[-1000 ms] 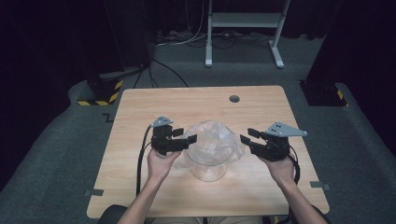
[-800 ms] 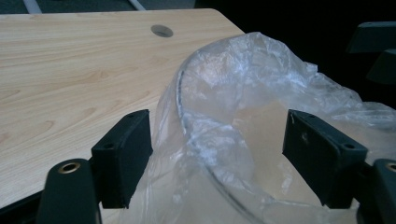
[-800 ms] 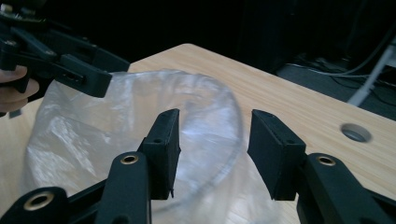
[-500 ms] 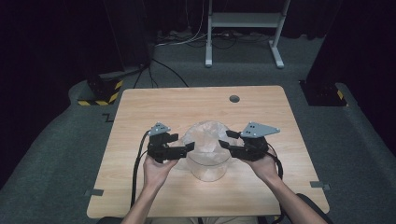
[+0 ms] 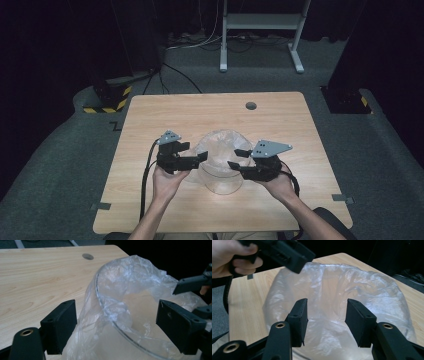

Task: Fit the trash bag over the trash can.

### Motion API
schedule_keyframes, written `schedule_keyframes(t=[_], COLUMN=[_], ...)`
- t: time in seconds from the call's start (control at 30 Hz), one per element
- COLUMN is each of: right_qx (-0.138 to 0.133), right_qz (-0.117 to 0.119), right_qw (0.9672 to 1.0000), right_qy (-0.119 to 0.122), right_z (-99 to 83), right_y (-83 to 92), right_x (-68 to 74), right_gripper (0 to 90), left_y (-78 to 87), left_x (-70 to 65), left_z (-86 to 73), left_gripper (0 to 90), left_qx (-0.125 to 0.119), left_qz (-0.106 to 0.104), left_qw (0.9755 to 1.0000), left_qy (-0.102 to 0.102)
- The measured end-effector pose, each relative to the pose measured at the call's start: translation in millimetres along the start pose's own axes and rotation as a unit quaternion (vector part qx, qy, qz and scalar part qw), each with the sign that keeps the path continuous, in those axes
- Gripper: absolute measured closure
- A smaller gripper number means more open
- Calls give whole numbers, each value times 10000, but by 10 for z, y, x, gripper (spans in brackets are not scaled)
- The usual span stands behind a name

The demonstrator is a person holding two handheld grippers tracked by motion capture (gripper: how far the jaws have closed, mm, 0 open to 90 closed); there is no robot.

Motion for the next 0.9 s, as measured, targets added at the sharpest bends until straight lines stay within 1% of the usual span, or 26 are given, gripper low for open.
schedule_keyframes(t=[0.07, 0.13, 0.23, 0.27, 0.4, 0.43, 0.57, 0.67, 0.73, 0.77, 0.9], right_qx=[-4, -24, -53, -59, -77, -77, -44, -43, -49, -51, -12], right_qz=[-6, -22, -44, -52, -122, -151, -321, -435, -520, -552, -704], right_qw=[10000, 10000, 9999, 9999, 9998, 9997, 9993, 9989, 9984, 9983, 9975], right_qy=[33, 65, 101, 115, 148, 151, 183, 194, 202, 184, 104], right_z=[-9, -13, -23, -29, -50, -57, -101, -121, -137, -148, -234], right_y=[13, 30, 59, 69, 123, 139, 200, 255, 298, 321, 393], right_x=[36, 66, 113, 129, 179, 186, 195, 202, 210, 214, 191], right_gripper=[515, 512, 509, 508, 507, 507, 511, 514, 514, 513, 507], left_y=[-22, -49, -94, -113, -180, -196, -254, -293, -329, -345, -381], left_x=[-24, -43, -57, -61, -12, -5, 26, 26, 32, 33, 31], left_z=[18, 32, 45, 50, 68, 74, 109, 126, 122, 120, 128], left_gripper=[170, 169, 171, 174, 196, 201, 214, 220, 221, 221, 221], left_qx=[7, 19, 45, 35, -12, -23, -91, -133, -103, -98, -146], left_qz=[-42, -73, -112, -120, -56, -66, -75, -64, -60, -74, -89], left_qw=[10000, 9999, 9999, 9999, 10000, 10000, 9998, 9999, 9999, 9999, 9998], left_qy=[-9, -77, -90, -37, -7, 56, 156, 85, 71, 97, 36])
Point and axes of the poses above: each handheld gripper's, and its own axes: y roughly backward along the jaws, z roughly out of its top, x roughly to its left, the point moved 8 cm from there along -y, roughly forward along the jaws, and after that the axes turned 8 degrees about z, right-handed, at the moved point
